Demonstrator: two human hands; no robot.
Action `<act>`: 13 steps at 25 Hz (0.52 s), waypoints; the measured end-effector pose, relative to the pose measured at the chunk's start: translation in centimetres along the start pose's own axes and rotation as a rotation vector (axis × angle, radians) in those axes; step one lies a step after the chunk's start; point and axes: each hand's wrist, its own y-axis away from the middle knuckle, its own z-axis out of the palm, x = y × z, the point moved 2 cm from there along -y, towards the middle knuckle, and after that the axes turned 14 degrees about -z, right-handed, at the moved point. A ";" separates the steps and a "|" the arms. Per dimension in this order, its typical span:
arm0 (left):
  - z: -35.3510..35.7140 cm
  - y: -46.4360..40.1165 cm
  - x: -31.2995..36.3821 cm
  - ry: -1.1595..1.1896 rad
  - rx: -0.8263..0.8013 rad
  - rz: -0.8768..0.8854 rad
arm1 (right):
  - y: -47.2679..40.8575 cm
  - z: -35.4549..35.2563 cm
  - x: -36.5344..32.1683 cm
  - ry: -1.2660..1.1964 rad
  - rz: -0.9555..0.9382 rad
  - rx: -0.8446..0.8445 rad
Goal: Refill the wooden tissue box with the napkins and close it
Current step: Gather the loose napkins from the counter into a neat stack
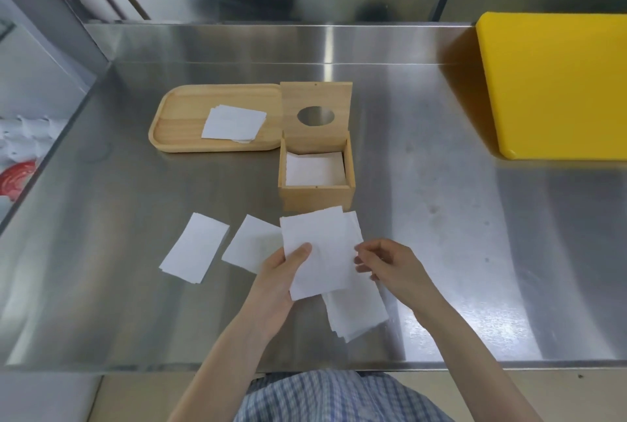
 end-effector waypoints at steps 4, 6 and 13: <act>-1.9 0.6 0.0 -0.051 0.065 0.016 | 0.9 0.8 2.4 0.556 0.018 -0.016; -2.4 0.9 -0.2 -0.053 0.056 0.010 | 1.4 1.6 3.2 0.654 0.043 -0.017; -3.8 1.5 -1.3 -0.035 0.074 -0.019 | 1.7 2.4 4.0 0.771 0.082 0.006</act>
